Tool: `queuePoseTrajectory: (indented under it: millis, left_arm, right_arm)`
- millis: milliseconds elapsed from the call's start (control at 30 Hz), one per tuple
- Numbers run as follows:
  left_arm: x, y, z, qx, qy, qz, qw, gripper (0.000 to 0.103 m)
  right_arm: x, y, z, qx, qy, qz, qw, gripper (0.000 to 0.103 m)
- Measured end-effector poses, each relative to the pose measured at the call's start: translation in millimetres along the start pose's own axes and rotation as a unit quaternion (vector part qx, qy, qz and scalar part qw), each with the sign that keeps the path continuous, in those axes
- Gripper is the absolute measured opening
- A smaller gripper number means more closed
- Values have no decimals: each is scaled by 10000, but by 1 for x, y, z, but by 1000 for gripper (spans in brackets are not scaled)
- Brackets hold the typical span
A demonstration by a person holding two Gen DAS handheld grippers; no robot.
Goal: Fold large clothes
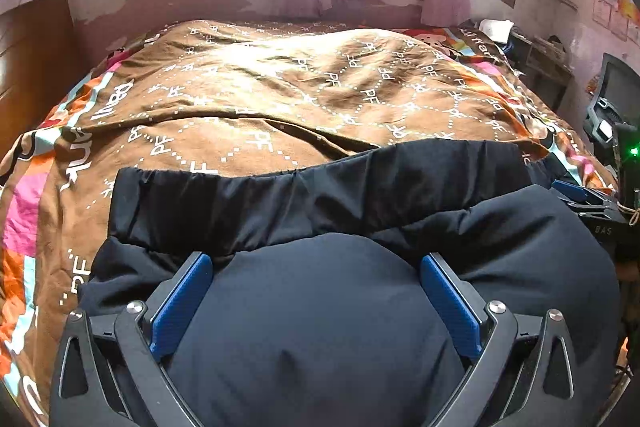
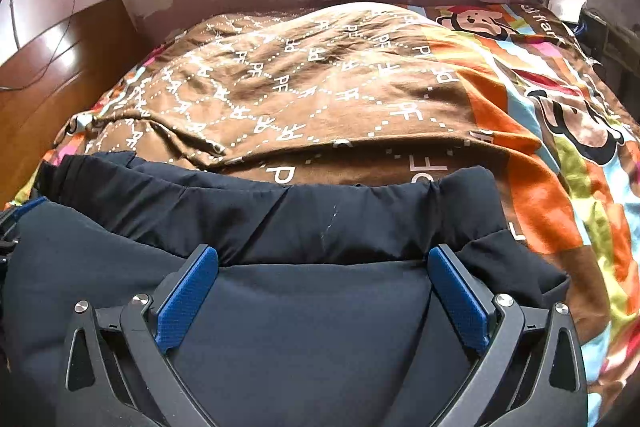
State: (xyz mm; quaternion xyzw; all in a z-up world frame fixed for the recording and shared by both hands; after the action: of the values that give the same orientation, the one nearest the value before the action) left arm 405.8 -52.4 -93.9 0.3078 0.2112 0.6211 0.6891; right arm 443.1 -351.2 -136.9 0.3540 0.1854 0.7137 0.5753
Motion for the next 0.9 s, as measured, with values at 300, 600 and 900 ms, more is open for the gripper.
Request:
queuePoseTrajectory:
  millis: [300,600,900]
  left_arm:
    - [6,-3,-9,-277,261,-209,9991,103]
    - [5,-10,-12,-405,349,-254,9982,103]
    - [2,-8,-16,-517,319,-190,9980,103]
  right_arm:
    - [-5,-5,-8,-533,10,88,9985,103]
    - [-8,-9,-11,-728,-47,146,9972,103]
    - [-7,-5,-15,-903,-15,125,9958,102]
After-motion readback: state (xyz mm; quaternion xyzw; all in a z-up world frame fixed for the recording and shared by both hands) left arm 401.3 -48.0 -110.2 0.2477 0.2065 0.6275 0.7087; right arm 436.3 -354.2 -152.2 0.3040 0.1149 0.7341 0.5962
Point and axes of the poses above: each gripper's, at about its wrist camera, not at the fingertips, and y roughly against the way its jaws point, x to its left, z to its top, the point moved 2 cm from there along -y, roughly the way its jaws point, and after that the axes turned 14 degrees about z, right-handed, at the moved point
